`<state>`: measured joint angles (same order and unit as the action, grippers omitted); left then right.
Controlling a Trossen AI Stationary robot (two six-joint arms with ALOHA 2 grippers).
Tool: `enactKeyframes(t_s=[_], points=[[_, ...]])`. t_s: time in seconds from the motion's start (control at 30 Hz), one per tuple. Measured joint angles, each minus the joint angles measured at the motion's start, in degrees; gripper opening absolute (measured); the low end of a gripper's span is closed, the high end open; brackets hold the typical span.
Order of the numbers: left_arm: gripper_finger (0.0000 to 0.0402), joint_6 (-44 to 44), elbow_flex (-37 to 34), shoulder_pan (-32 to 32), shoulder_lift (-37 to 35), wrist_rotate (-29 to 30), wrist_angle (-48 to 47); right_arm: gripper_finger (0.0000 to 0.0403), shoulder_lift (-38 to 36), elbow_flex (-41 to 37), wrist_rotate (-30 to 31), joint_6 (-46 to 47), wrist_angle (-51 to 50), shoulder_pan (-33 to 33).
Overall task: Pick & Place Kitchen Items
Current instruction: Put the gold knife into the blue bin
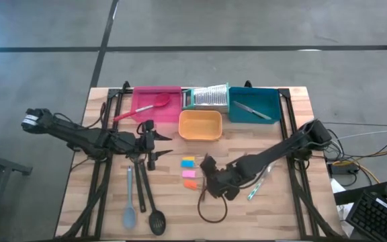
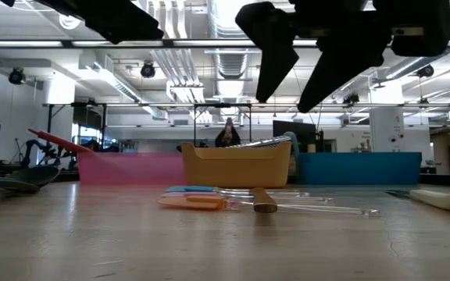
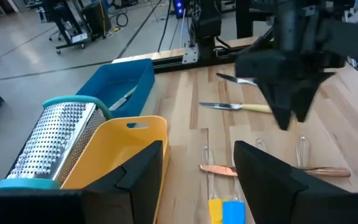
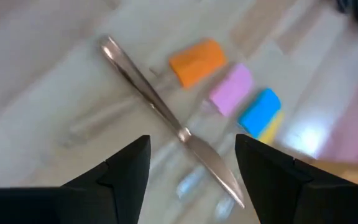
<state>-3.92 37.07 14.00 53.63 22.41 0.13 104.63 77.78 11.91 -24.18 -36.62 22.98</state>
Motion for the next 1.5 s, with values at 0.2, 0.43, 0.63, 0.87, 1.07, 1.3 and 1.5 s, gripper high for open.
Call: enactKeyframes(t_s=[0.2,0.43,0.63,0.87,1.07,1.3,1.5], points=[[0.0202,0.04,-0.10,0.00,-0.02,0.00,-0.12,0.0220,2.79,1.52,-0.73,-2.34,-0.48,-0.02],[0.0202,0.06,-0.60,0.00,0.00,-0.02,-0.16,0.0198,5.50,1.81,-1.76,-3.49,1.46,-0.73],[0.0202,0.04,-0.62,0.00,-0.04,-0.02,-0.14,0.0187,9.05,1.81,-1.94,-5.19,2.70,-1.01],[0.0202,0.04,-0.68,0.00,-0.04,-0.02,-0.15,0.0183,11.61,1.75,-2.07,-6.77,5.01,-1.19],[0.0202,0.04,-0.71,0.00,-0.07,-0.02,-0.17,0.0195,11.71,3.47,-4.41,-7.51,6.25,-1.86],[0.0202,0.04,-0.77,0.00,-0.07,-0.02,-0.19,0.0183,11.80,3.54,-5.05,-7.54,4.55,-2.63],[0.0202,0.04,-0.77,0.00,-0.07,-0.02,-0.20,0.0158,12.04,3.57,-5.06,-8.91,3.87,-3.46]])
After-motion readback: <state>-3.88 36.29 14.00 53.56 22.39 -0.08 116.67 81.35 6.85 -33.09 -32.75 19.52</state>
